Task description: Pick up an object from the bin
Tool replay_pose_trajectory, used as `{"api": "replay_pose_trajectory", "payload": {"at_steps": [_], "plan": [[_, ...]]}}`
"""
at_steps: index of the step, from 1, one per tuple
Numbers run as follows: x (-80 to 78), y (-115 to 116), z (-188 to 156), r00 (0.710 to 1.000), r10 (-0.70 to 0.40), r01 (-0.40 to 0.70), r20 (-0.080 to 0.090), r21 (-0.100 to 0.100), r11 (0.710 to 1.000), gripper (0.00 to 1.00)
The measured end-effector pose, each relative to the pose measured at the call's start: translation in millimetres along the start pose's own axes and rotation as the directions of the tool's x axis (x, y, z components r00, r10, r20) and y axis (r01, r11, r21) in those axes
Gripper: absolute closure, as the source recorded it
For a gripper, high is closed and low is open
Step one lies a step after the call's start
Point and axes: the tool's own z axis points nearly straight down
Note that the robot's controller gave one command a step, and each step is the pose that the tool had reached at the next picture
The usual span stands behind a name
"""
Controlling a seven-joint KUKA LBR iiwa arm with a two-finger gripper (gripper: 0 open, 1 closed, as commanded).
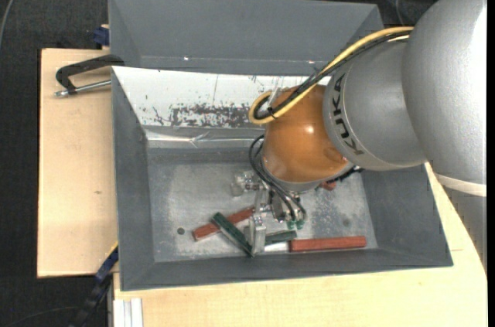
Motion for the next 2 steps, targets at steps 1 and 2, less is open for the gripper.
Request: {"api": "replay_pose_trajectory", "payload": {"at_steps": [1,2], "plan": [[8.3,14.2,-32.4,0.949,0.314,-0.314,0.012,-0.005,0.949,0.0],[6.2,-21.9,-32.3,0.947,0.322,-0.322,0.011,-0.002,0.947,0.0]]}}
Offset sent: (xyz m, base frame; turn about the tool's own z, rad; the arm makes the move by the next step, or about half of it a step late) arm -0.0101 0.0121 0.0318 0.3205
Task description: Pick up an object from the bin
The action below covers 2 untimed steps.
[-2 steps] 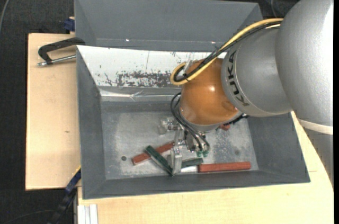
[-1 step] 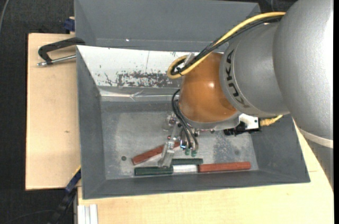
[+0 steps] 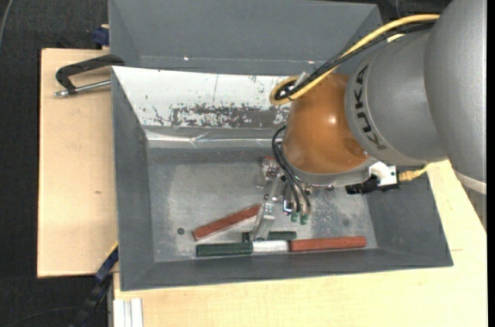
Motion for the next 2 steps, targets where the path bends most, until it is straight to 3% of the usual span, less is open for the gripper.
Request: {"api": "replay_pose_trajectory", "payload": {"at_steps": [1,2], "plan": [[12.4,41.4,30.2,0.987,-0.159,0.159,-0.004,-0.002,0.987,0.0],[-3.0,-13.8,29.7,0.982,-0.187,0.187,-0.002,0.001,0.982,0.0]]}}
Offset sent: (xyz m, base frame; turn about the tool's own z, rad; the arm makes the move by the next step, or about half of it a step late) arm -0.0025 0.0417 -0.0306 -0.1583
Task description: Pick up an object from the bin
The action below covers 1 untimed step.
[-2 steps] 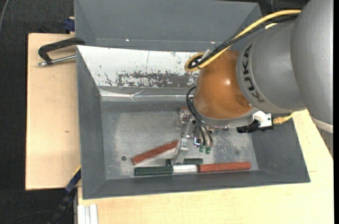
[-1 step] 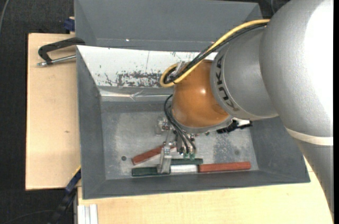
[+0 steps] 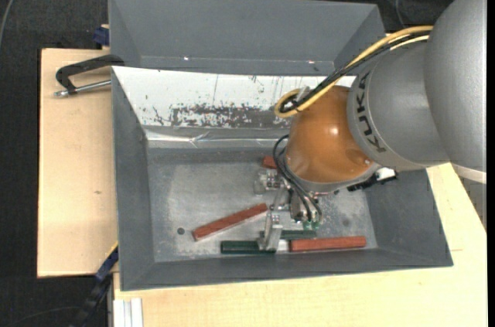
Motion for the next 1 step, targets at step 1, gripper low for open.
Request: {"api": "replay_pose_trajectory", "payload": {"at_steps": [1], "plan": [[0.7,3.6,0.4,1.0,-0.004,0.004,0.0,-0.002,1.0,1.0]]}}
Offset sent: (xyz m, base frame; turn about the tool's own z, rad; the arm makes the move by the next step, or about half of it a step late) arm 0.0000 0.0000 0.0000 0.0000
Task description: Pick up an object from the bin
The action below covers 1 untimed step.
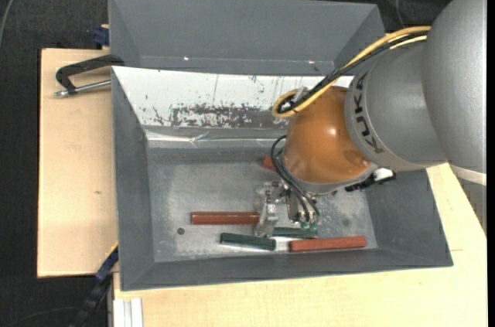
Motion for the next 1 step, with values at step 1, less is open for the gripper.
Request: {"api": "replay_pose_trajectory", "payload": {"at_steps": [1], "plan": [[-0.9,0.8,-7.6,1.0,0.0,0.0,0.004,-0.001,1.0,1.0]]}}
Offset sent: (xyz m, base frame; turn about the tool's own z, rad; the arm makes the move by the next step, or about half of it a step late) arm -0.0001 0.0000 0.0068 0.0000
